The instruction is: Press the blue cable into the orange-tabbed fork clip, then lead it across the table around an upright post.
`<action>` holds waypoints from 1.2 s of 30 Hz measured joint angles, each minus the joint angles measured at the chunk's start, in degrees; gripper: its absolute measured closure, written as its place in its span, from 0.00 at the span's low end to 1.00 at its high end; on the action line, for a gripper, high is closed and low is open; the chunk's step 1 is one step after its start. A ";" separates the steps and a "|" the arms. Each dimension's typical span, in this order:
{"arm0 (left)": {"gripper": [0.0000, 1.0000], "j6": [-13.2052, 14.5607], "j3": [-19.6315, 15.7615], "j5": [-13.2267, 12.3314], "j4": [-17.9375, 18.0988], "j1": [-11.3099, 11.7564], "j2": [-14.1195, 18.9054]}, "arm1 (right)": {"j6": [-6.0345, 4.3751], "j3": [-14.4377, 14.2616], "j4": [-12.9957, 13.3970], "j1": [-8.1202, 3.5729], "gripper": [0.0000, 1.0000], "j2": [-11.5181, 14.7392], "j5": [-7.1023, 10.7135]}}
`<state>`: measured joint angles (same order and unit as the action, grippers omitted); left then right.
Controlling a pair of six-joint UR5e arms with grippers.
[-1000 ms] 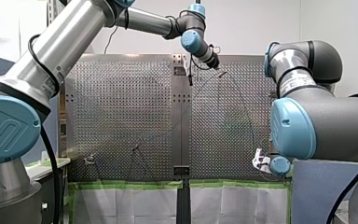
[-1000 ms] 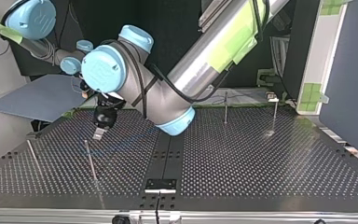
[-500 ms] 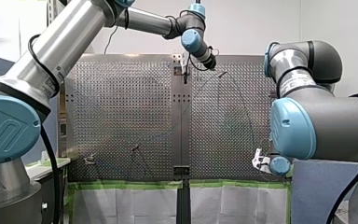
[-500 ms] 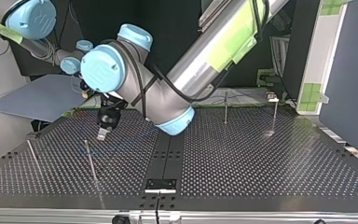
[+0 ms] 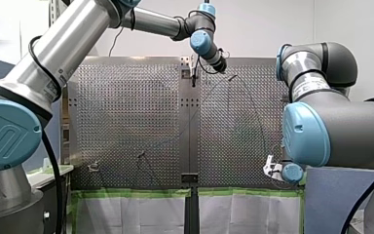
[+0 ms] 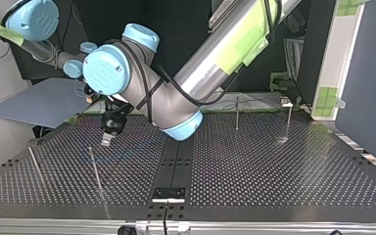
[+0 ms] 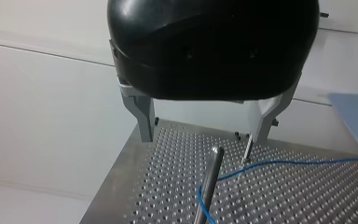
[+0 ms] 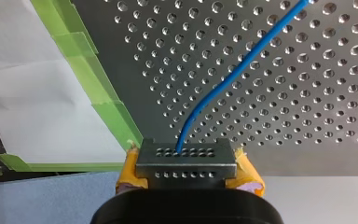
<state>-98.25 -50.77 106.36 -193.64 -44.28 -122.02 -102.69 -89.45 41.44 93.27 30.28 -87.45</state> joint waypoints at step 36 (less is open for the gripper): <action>0.00 -6.70 -17.76 9.58 14.89 2.90 17.29 | -0.03 0.01 -0.03 0.57 1.00 0.17 0.96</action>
<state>-104.95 -68.53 115.94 -178.75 -41.38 -104.74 -102.73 -89.44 41.41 93.84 30.45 -86.49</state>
